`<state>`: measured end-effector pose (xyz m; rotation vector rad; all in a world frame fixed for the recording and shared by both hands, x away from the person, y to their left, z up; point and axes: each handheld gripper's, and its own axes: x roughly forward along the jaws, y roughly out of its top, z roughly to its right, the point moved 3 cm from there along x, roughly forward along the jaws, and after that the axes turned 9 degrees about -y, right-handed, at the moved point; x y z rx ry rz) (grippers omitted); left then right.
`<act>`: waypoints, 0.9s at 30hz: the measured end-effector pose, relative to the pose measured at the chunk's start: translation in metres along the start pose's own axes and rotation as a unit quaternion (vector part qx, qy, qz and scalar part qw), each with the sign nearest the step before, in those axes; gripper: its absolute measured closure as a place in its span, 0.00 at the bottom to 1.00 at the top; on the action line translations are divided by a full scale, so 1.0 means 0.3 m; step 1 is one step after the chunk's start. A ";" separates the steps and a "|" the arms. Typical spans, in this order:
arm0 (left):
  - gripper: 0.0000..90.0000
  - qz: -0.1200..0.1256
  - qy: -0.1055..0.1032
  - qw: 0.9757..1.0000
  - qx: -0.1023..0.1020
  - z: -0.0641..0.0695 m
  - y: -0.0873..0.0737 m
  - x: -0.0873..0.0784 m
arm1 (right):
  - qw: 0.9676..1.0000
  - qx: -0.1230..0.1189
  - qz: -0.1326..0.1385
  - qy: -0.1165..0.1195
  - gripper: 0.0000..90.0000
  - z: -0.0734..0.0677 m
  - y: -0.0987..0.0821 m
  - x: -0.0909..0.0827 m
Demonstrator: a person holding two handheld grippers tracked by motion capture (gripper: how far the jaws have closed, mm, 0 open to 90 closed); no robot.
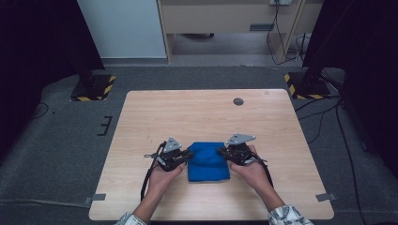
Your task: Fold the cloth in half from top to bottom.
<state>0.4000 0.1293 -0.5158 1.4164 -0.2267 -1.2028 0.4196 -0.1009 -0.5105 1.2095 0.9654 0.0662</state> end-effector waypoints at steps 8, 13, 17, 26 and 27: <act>0.39 0.035 -0.015 0.999 -0.024 -0.001 0.020 -0.023 | 1.000 0.003 -0.001 0.001 0.94 0.000 -0.001 -0.001; 0.32 0.062 -0.005 0.997 -0.042 -0.024 0.033 -0.049 | 1.000 0.002 -0.003 0.005 0.94 -0.004 -0.007 -0.001; 0.31 0.058 0.002 0.997 -0.050 -0.042 0.024 -0.052 | 1.000 0.004 -0.003 0.005 0.93 -0.001 -0.014 0.003; 0.27 0.056 0.016 0.996 -0.066 -0.064 0.006 -0.051 | 1.000 0.008 -0.003 0.011 0.90 -0.003 -0.019 -0.002; 0.27 0.058 0.018 0.996 -0.070 -0.066 0.003 -0.049 | 1.000 0.008 -0.003 0.011 0.90 -0.003 -0.019 -0.002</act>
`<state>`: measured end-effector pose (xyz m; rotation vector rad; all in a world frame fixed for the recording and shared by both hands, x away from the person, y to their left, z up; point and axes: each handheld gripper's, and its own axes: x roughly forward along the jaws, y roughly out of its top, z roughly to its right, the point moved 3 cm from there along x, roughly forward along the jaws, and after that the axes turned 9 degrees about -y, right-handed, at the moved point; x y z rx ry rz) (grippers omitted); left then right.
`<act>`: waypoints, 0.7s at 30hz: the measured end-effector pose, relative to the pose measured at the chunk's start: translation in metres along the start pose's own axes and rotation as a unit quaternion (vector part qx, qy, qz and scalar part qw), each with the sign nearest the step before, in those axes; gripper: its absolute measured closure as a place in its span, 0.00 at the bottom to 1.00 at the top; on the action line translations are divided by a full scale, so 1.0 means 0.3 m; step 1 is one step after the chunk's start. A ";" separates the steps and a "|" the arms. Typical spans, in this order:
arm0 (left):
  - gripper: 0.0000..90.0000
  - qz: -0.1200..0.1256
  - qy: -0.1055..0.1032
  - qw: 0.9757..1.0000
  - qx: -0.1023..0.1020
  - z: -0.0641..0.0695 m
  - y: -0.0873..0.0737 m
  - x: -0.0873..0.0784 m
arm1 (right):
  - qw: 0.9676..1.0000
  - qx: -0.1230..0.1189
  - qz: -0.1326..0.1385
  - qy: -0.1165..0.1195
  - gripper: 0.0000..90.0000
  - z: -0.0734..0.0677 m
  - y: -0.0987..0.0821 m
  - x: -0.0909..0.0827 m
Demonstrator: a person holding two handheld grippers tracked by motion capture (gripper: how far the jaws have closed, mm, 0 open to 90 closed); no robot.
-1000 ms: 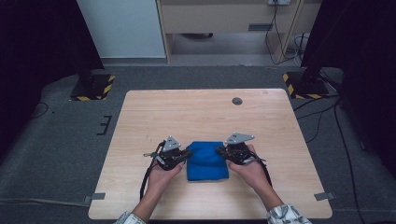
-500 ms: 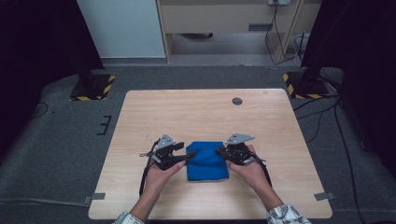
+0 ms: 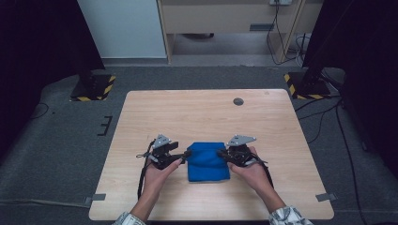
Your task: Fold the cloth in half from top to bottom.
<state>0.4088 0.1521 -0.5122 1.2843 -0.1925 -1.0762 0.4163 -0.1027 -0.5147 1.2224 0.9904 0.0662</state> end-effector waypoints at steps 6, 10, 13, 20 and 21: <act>0.27 -0.001 0.013 1.000 0.003 -0.009 -0.008 0.006 | 1.000 0.001 0.001 0.004 0.88 -0.003 -0.013 -0.012; 0.26 -0.003 0.020 1.000 0.004 -0.012 -0.013 0.008 | 1.000 0.002 -0.001 0.010 0.86 -0.008 -0.027 -0.019; 0.26 -0.004 0.024 1.000 0.005 -0.015 -0.016 0.011 | 1.000 0.002 0.000 0.014 0.85 -0.015 -0.034 -0.026; 0.27 0.010 0.036 0.999 0.005 -0.017 -0.011 0.005 | 1.000 -0.004 -0.004 0.020 0.83 -0.029 -0.058 -0.043; 0.27 0.006 0.035 0.999 0.007 -0.016 -0.013 0.008 | 1.000 -0.005 -0.004 0.021 0.82 -0.030 -0.060 -0.046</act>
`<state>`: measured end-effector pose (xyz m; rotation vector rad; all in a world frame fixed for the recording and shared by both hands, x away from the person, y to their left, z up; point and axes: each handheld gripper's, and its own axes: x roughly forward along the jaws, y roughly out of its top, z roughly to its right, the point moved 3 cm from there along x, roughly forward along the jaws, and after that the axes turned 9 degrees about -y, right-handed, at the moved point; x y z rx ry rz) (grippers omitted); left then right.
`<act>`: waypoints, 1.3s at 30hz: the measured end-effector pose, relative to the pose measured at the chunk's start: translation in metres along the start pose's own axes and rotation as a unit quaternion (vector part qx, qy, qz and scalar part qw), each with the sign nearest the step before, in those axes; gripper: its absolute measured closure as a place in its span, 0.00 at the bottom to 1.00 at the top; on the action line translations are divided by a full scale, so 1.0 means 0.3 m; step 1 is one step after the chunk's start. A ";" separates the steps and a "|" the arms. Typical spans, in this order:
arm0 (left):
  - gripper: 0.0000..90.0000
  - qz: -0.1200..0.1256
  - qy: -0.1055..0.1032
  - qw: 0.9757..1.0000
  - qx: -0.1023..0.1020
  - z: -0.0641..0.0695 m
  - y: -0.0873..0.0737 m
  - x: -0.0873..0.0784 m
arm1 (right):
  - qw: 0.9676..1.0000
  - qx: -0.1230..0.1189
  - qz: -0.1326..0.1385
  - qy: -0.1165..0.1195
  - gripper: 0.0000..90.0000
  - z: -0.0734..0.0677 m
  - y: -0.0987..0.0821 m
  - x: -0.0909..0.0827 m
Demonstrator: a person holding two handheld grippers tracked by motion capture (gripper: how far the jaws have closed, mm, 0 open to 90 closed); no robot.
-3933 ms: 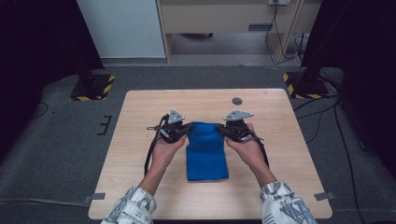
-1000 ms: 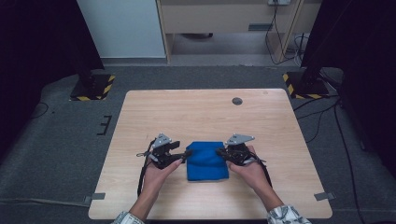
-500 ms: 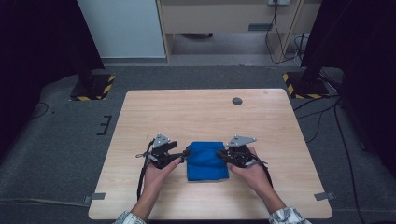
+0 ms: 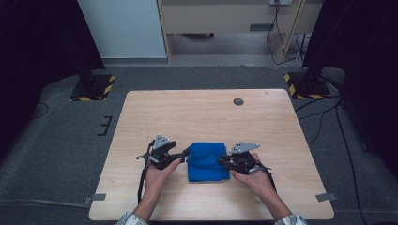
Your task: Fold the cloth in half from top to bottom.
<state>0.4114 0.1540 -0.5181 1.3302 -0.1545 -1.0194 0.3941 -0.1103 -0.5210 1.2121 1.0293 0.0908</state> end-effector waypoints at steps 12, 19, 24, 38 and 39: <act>0.26 -0.021 0.007 1.000 0.013 0.004 -0.019 0.021 | 1.000 -0.008 -0.006 0.005 0.79 -0.013 -0.026 -0.028; 0.26 -0.030 0.007 1.000 0.007 -0.012 -0.025 0.023 | 1.000 -0.012 -0.009 0.008 0.79 -0.021 -0.044 -0.044; 0.26 -0.039 -0.003 0.999 0.020 0.016 -0.034 0.028 | 1.000 -0.007 -0.009 0.009 0.74 -0.023 -0.048 -0.059; 0.26 -0.067 0.000 0.997 0.041 0.033 -0.068 0.029 | 1.000 0.024 0.017 0.001 0.56 -0.007 0.005 -0.099; 0.26 -0.067 0.000 0.997 0.042 0.032 -0.069 0.028 | 1.000 0.025 0.018 -0.001 0.55 -0.004 0.009 -0.099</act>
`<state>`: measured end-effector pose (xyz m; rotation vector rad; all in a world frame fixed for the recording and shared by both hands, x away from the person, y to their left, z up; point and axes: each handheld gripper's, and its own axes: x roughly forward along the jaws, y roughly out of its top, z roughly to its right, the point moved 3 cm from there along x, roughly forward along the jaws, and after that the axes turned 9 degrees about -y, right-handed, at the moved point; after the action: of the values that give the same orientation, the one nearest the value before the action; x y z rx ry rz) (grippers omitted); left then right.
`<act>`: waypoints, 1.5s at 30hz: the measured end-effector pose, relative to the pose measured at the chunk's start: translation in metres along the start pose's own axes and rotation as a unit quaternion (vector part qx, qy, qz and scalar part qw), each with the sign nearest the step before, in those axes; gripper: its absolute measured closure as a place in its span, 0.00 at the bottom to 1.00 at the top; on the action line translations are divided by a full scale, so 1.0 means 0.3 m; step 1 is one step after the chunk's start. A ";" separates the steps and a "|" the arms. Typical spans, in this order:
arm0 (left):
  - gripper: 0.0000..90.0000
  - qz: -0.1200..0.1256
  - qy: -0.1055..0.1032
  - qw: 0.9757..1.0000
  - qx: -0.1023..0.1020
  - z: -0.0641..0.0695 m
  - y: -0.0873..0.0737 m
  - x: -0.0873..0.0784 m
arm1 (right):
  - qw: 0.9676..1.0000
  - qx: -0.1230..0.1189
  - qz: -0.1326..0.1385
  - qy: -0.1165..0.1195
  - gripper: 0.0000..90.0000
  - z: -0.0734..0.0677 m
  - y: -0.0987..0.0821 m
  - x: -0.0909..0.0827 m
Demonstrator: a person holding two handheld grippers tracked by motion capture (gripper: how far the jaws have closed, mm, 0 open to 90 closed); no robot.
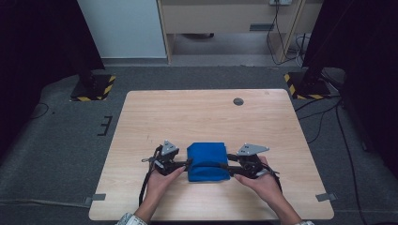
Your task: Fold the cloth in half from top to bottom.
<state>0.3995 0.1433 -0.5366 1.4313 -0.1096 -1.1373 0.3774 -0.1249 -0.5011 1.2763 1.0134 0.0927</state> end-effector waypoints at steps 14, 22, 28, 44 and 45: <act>0.25 -0.012 0.000 1.000 0.009 0.000 -0.013 -0.004 | 0.999 0.017 -0.025 -0.034 0.49 0.041 0.035 0.106; 0.23 -0.026 0.001 0.999 0.025 0.011 -0.026 0.000 | 0.999 0.006 -0.043 -0.029 0.47 0.026 0.003 0.116; 0.16 -0.024 0.007 0.999 0.033 0.020 -0.029 -0.006 | 0.998 -0.013 -0.057 -0.027 0.43 0.017 -0.050 0.098; 0.11 -0.051 0.008 0.998 0.048 0.030 -0.050 0.003 | 0.994 -0.057 -0.078 -0.044 0.33 -0.002 -0.110 0.113; 0.10 -0.045 0.006 0.998 0.045 0.030 -0.045 -0.001 | 0.995 -0.056 -0.077 -0.043 0.32 -0.001 -0.109 0.112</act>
<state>0.3861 0.1403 -0.5452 1.5358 -0.0903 -1.2094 0.3821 -0.1168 -0.5471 1.0882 1.0155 -0.0242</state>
